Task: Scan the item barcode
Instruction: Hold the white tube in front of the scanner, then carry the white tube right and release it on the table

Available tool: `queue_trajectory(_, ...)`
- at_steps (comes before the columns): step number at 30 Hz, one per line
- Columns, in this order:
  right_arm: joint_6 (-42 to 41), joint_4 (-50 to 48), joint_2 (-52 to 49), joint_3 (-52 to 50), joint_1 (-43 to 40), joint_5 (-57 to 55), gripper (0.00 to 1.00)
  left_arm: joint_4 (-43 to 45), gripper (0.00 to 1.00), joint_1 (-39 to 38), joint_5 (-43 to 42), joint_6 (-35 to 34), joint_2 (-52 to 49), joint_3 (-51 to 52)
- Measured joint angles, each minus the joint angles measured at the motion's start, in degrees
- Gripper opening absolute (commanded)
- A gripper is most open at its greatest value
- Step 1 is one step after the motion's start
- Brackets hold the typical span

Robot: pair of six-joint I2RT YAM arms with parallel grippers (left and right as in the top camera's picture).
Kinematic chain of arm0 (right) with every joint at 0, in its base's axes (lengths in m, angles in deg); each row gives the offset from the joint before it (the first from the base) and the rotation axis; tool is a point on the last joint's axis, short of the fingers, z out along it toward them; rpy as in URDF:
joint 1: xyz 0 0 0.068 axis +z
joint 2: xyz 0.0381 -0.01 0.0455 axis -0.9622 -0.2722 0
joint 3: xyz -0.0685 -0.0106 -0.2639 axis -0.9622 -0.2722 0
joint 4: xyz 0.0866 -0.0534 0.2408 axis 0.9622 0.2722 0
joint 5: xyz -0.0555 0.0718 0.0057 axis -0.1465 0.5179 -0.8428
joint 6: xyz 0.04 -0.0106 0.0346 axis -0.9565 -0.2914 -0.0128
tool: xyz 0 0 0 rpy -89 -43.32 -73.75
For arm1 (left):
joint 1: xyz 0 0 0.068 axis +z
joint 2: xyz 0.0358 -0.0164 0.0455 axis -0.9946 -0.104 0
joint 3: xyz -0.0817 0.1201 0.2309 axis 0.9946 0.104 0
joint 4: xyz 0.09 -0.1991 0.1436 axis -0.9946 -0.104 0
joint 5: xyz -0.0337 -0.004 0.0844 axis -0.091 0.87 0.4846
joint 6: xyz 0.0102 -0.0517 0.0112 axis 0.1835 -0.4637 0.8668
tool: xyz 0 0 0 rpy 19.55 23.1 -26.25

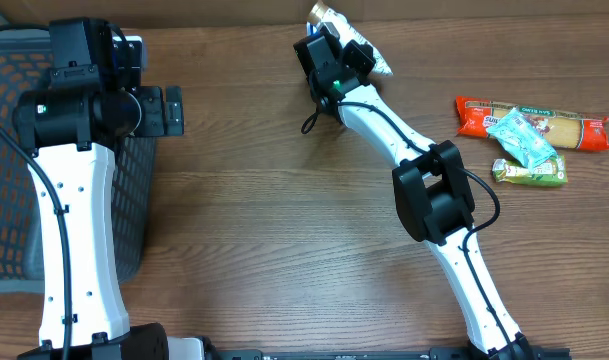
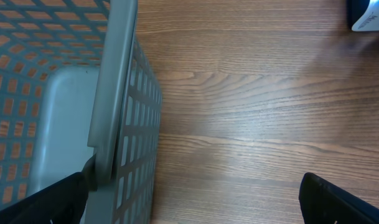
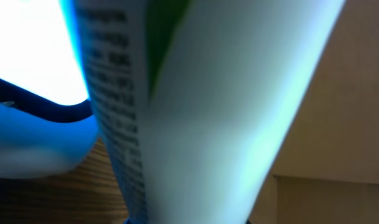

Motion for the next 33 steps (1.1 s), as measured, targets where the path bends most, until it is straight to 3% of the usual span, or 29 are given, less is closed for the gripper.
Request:
queue_trajectory(18,0.22,0.7,0.0,0.0,0.11,-2.45,0.04,0.0,1.0,0.0,0.0,0.0,0.0,0.0)
queue_trajectory(26,-4.33,14.21,1.86,-0.24,1.14,6.56,0.04,0.0,0.99,0.0,0.0,0.0,0.0,0.0)
queue_trajectory(33,-17.03,31.19,16.63,-0.61,1.81,22.21,0.04,0.0,0.99,0.0,0.0,0.0,0.0,0.0)
